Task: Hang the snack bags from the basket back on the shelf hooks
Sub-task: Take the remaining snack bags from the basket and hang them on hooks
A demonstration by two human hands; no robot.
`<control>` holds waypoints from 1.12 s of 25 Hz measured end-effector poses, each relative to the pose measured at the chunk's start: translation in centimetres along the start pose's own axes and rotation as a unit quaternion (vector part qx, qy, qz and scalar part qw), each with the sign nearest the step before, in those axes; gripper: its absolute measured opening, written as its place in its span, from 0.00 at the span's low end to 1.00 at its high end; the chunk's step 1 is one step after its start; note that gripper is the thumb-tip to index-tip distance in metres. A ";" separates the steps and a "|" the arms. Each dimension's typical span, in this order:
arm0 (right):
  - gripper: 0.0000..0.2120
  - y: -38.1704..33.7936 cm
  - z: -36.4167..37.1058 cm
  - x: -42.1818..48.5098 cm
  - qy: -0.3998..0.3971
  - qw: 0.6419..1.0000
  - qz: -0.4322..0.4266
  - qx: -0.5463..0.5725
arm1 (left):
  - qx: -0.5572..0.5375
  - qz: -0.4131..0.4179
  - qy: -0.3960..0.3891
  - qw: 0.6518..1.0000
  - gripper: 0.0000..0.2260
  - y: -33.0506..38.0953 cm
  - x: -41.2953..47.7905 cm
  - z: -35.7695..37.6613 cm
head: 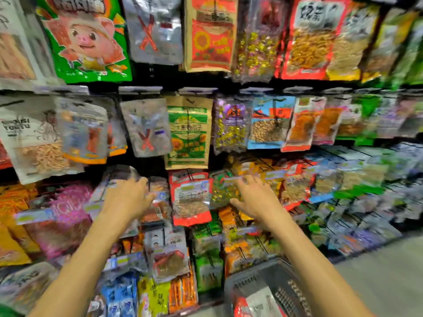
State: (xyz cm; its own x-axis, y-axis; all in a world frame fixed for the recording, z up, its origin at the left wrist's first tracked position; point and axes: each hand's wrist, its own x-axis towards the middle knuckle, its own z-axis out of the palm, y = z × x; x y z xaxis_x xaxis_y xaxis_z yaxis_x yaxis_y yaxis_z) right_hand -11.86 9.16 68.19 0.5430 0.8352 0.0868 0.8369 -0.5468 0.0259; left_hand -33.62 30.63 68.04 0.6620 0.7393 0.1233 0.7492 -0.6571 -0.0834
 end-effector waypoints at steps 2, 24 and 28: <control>0.29 3.1 0.4 -2.8 -0.004 1.000 0.009 -0.001 | -0.015 0.019 -0.013 1.000 0.23 3.7 -1.1 0.6; 0.28 23.4 10.9 -1.3 -0.148 0.987 0.053 0.020 | -0.031 0.113 -0.122 0.986 0.24 30.0 4.4 6.9; 0.28 24.3 17.0 -0.9 -0.233 0.971 0.035 0.047 | -0.048 0.090 -0.216 0.971 0.24 32.7 3.9 12.0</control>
State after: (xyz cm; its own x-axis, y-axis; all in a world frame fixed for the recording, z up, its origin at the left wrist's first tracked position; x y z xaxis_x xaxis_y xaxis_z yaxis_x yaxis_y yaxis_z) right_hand 9.14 -3.91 51.85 0.5529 0.7438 -0.3757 0.7871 -0.6141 -0.0574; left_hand -6.27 13.80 53.91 0.7443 0.5899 -0.3133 0.6287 -0.7771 0.0304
